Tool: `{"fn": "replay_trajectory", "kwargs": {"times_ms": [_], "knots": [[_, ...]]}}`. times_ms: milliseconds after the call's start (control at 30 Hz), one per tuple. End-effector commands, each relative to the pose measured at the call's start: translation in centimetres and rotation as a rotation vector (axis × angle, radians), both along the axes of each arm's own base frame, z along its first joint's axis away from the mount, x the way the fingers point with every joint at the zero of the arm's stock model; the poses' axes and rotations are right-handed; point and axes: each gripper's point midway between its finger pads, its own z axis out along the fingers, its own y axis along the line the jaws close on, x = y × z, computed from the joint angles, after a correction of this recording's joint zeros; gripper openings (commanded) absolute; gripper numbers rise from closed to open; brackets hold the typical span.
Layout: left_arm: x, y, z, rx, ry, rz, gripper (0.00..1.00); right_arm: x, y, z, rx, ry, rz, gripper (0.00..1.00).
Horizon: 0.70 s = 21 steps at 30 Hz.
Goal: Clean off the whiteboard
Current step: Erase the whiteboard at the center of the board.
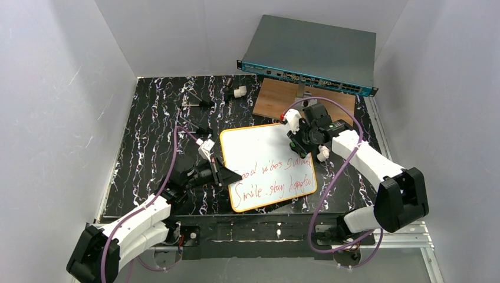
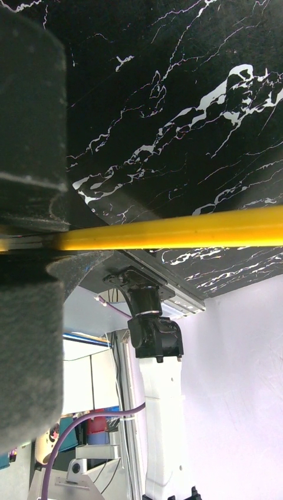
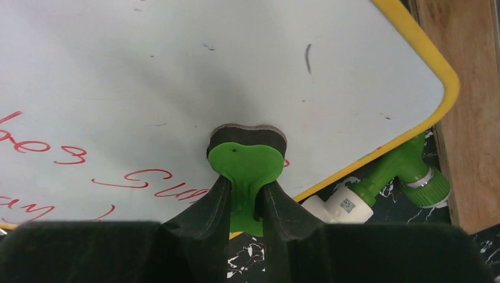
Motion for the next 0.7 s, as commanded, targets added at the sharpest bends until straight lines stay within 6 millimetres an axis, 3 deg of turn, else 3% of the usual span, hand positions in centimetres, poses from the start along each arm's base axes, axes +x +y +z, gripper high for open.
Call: {"fn": "replay_trajectory", "kwargs": {"times_ms": [0,100,167,267,367,433,600,667], "knots": [[0.5,-0.6,3.8,-0.056,-0.223,-0.045,0.0,-3.1,2.8,0.0,0.084,0.08,0.181,0.01],[0.5,-0.6,3.8,-0.054,-0.222,-0.044,0.0,-5.9,4.3,-0.1,0.125,0.13,0.317,0.01],[0.6,-0.6,3.9,-0.056,-0.224,-0.044,0.0,-6.0,4.5,-0.1,0.126,0.123,0.318,0.01],[0.5,-0.6,3.8,-0.054,-0.22,-0.044,0.0,-2.7,3.4,-0.1,0.067,0.038,0.174,0.01],[0.5,-0.6,3.8,-0.054,-0.219,-0.045,0.0,1.4,0.9,0.5,0.042,-0.033,-0.048,0.01],[0.5,-0.6,3.8,-0.055,-0.222,-0.045,0.0,3.0,-0.6,0.7,0.029,-0.059,-0.145,0.01],[0.4,-0.7,3.7,-0.055,-0.217,-0.055,0.0,3.1,-1.3,-0.4,0.006,-0.045,-0.163,0.01],[0.4,-0.7,3.8,-0.058,-0.219,-0.055,0.0,2.2,-0.6,-0.4,0.027,-0.012,-0.101,0.01]]}}
